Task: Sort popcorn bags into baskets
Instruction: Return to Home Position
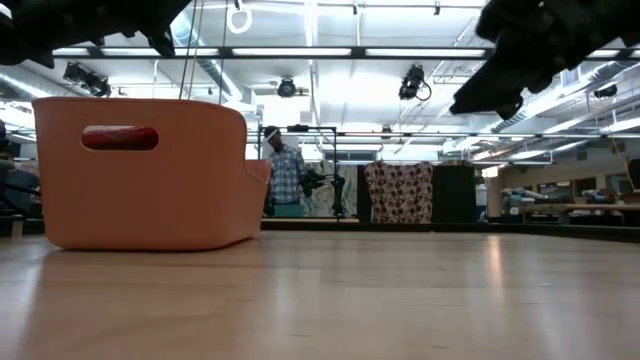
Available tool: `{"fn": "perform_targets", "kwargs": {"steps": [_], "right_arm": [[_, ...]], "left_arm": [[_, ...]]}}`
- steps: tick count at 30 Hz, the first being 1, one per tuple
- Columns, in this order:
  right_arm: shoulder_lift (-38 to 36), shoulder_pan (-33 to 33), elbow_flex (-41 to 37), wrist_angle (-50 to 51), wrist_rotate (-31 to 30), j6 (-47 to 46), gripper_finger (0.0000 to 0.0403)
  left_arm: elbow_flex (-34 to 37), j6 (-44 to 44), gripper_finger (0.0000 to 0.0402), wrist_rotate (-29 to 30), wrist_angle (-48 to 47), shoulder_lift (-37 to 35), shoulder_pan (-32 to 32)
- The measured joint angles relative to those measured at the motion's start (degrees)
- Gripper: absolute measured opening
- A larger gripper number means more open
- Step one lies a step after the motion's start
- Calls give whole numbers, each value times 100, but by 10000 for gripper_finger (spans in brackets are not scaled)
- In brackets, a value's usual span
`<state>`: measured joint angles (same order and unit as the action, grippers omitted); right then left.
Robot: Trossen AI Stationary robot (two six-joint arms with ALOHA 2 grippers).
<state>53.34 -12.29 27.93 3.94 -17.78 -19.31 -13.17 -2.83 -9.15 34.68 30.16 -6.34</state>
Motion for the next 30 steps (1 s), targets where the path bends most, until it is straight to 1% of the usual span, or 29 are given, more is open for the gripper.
{"fn": "perform_targets", "kwargs": {"steps": [6,14,19,22,27,30], "right_arm": [[-1054,0,-985,-1189,11,31,144],[-2082,4,-1854,-2142,91,214,144],[-2730,2,-2095,-2187,136,294,144],[-3034,2,-2161,-2141,138,333,144],[-3409,2,-2378,-2144,142,485,144],[-3591,2,-2537,-2216,142,585,144]], "left_arm": [[-2,25,105,-17,-91,-33,1],[-2,193,105,33,-308,-33,-36],[-2,-50,105,4,-473,-78,-333],[51,-136,105,-207,-542,-188,-542],[52,-227,105,-746,-683,-344,-784],[52,-252,105,-774,-770,-327,-875]]}}
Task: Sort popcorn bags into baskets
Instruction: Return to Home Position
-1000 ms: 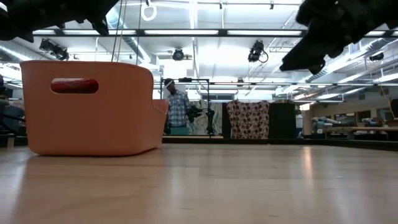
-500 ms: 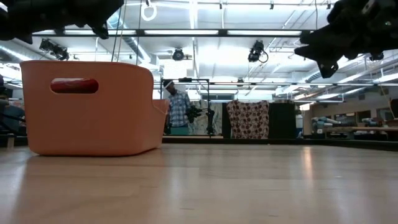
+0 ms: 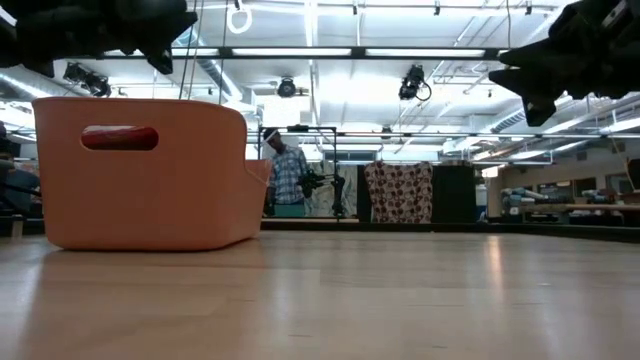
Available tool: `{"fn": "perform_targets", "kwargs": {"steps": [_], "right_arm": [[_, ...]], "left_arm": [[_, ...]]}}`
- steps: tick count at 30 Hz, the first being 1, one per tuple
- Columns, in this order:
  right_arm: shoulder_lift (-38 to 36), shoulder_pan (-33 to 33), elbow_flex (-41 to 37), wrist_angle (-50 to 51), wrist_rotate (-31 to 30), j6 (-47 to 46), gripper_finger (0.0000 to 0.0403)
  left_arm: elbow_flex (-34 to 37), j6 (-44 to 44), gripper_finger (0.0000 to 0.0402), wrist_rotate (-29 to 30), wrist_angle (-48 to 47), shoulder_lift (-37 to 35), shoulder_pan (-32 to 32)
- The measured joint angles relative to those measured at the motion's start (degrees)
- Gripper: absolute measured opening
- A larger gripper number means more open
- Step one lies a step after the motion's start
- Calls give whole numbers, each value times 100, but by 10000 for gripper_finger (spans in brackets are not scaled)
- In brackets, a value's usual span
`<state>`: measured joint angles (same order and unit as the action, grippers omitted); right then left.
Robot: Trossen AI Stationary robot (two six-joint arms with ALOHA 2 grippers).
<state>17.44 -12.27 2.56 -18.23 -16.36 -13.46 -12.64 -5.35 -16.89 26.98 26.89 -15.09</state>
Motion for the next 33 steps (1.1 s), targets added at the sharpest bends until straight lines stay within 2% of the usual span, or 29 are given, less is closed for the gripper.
{"fn": "perform_targets", "kwargs": {"steps": [9,17,20,27,30,33], "right_arm": [[-175,0,-222,-496,24,163,144],[-173,-4,-222,-710,47,567,144],[-173,-4,-222,-746,144,574,144],[-173,-4,-220,-840,149,1055,144],[-173,-4,-220,-1029,258,1409,144],[-171,-4,-219,-1284,658,1689,144]], "left_arm": [[3,44,105,11,24,54,-70],[1033,-47,105,256,1830,134,-298],[1117,-334,105,125,1626,-89,-675],[1119,-912,105,-1177,609,-1011,-1781],[1123,-856,105,-1235,-157,-1463,-1925],[1180,-601,105,-776,-560,-1910,-1815]]}}
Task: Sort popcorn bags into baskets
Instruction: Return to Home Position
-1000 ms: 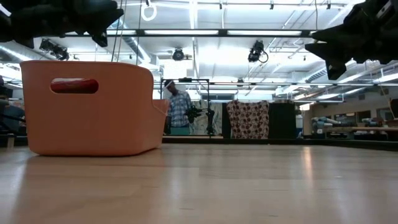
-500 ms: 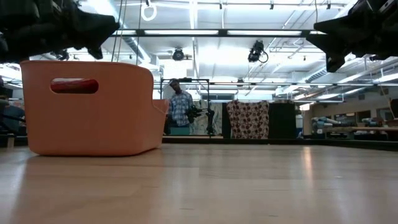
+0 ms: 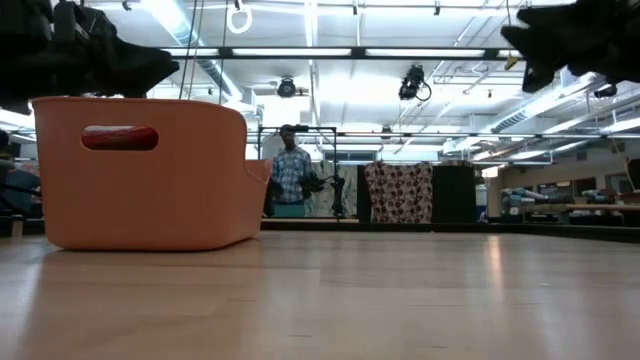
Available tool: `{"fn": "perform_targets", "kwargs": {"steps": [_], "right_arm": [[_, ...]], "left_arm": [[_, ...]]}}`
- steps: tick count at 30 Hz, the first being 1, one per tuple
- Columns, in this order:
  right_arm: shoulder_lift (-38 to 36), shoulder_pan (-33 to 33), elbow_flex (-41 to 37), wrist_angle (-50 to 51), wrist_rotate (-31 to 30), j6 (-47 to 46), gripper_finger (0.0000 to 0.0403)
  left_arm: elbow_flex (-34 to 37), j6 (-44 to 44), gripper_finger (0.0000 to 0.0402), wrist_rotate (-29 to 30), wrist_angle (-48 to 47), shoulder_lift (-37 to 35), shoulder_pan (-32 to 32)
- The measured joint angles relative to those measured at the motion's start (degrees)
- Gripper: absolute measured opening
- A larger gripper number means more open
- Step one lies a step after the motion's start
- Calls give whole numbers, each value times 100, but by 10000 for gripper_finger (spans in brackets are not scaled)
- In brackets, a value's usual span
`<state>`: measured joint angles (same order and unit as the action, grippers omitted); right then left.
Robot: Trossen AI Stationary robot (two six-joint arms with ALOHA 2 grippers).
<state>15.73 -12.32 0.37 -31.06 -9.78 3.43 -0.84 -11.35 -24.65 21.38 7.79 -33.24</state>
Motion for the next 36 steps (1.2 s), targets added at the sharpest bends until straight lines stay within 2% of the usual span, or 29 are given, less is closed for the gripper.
{"fn": "perform_targets", "kwargs": {"steps": [3,7,9,13,16,21,23,36], "right_arm": [[-2,0,5,-57,223,65,144],[-2,-2,5,-25,216,40,144],[-2,0,5,-4,181,-92,144],[0,0,5,239,70,-1065,144],[0,-2,5,607,48,-1215,144],[-3,2,1,635,-1076,-1389,144],[0,0,3,648,-1315,-1430,144],[0,0,1,632,-1281,-1337,144]], "left_arm": [[36,342,105,486,-463,-341,299],[35,745,105,1253,-823,-505,825],[35,891,105,1428,-870,-501,1099],[37,987,105,1529,-1106,-487,1580],[37,964,105,1746,-1346,-487,1821],[37,879,105,1772,-1253,-565,1981],[37,836,105,1776,-1082,-603,1998],[39,780,105,1777,-917,-596,1994]]}}
